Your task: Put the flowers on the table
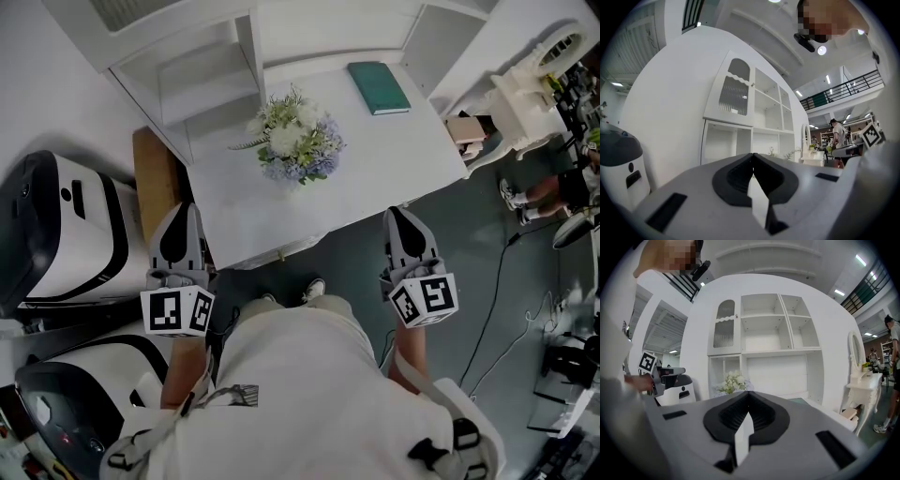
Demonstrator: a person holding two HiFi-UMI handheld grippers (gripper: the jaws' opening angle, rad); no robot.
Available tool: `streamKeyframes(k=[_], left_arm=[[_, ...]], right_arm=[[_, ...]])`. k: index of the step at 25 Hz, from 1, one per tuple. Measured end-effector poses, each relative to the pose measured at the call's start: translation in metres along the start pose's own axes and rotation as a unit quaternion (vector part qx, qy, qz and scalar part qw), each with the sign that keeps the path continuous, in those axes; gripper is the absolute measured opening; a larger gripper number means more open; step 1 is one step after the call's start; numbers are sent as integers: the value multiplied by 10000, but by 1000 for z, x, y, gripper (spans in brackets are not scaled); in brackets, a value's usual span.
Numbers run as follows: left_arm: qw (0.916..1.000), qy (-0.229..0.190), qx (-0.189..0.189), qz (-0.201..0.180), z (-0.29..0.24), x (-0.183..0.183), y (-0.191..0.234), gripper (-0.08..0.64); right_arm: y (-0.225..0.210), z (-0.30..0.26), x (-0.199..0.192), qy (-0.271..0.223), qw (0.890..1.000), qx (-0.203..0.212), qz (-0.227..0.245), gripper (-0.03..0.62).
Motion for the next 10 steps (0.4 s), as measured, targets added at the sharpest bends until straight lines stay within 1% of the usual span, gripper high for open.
streamKeyframes(k=[10], left_arm=[[9999, 6, -114, 19, -3, -2, -6, 15]], right_arm=[[1, 10, -3, -11, 9999, -111, -39, 9]])
Point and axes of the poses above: the fingertips, and each gripper's own axes: z backward along the fingers, y to its left, x out of its top, the point moved 10 cm from there along z, backward along the fingers, and after that the axes turned 1 degree about -x, right-handed, at the moved point
